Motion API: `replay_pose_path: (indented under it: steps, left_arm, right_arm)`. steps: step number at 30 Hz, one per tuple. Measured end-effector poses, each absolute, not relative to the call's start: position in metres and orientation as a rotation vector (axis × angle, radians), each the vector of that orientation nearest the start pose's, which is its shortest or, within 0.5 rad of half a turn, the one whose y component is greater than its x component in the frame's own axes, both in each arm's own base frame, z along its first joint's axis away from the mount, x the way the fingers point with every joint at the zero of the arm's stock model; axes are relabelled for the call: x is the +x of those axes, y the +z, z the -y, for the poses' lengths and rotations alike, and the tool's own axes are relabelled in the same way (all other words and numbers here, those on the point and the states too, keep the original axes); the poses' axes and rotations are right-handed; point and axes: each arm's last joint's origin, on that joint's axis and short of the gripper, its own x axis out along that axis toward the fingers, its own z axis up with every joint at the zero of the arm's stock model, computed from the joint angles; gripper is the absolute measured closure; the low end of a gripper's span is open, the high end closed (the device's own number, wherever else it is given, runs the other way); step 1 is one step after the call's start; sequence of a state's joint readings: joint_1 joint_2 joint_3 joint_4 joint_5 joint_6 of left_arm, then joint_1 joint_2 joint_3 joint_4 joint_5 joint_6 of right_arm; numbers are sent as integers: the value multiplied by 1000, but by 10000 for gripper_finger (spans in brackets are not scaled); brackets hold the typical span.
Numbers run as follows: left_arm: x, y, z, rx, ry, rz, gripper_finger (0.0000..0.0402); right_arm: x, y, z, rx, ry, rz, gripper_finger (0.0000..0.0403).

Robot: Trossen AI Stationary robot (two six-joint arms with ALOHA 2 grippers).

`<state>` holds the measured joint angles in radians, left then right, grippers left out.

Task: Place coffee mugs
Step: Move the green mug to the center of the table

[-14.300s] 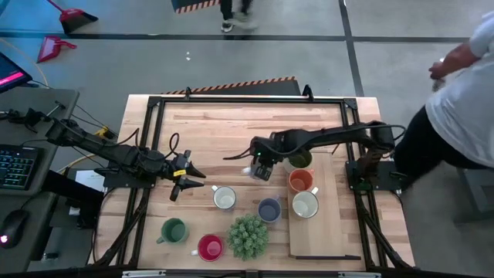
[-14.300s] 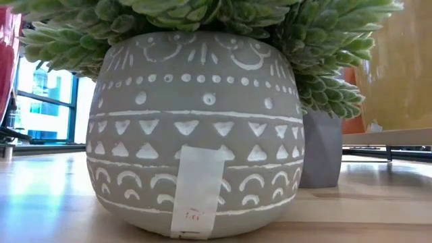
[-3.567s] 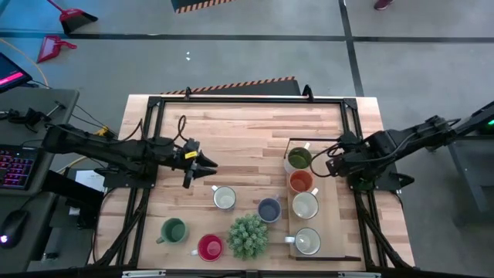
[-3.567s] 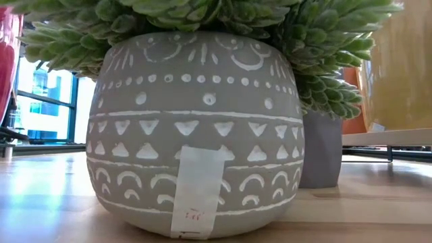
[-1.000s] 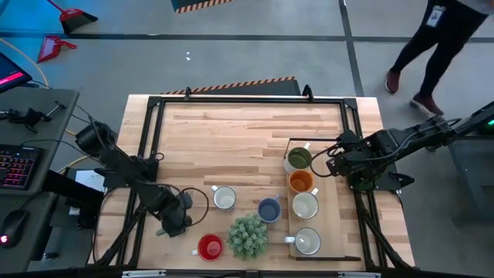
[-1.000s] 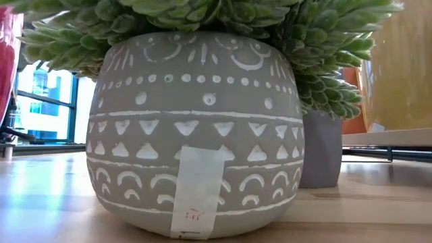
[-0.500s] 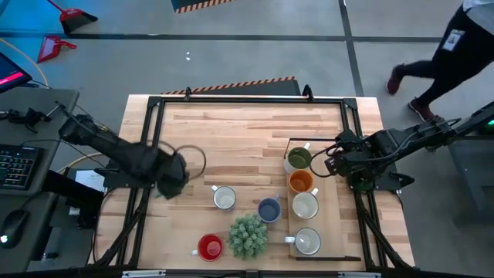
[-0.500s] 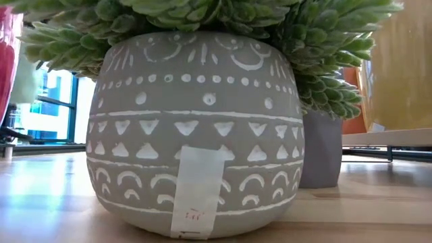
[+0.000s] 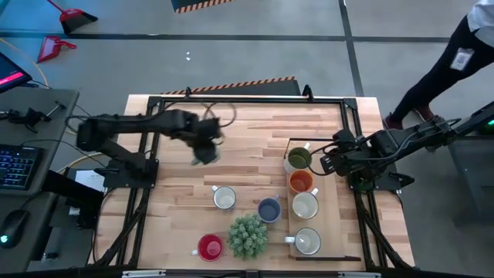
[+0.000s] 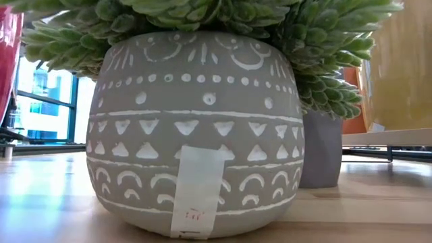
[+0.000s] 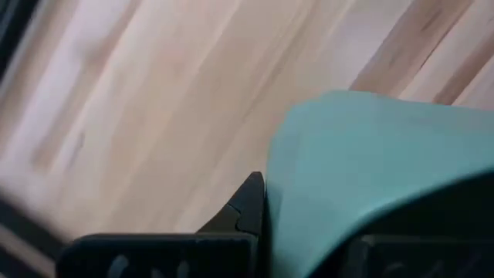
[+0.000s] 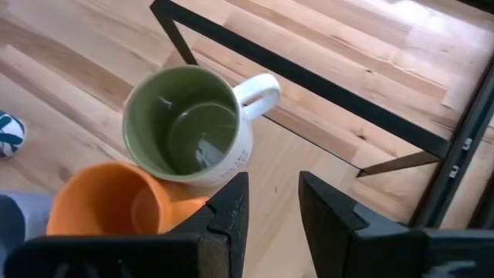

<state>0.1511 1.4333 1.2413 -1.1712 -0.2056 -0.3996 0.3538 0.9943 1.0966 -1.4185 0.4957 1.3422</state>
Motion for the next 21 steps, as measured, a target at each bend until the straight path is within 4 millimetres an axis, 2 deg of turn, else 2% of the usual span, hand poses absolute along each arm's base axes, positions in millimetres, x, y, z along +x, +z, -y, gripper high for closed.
replay_pose_path:
  steps: [7,11,21]
  left_arm:
    - [324,283,-62,-167,431,-1251,393]
    - [360,275,-64,-119,350,-1272,393]
    - [417,248,-49,-74,211,-1273,393]
  right_arm:
    - [136,320,-35,644,-834,-854,309]
    - [137,320,-36,642,-816,-853,309]
    - [137,320,-36,641,-810,-852,309]
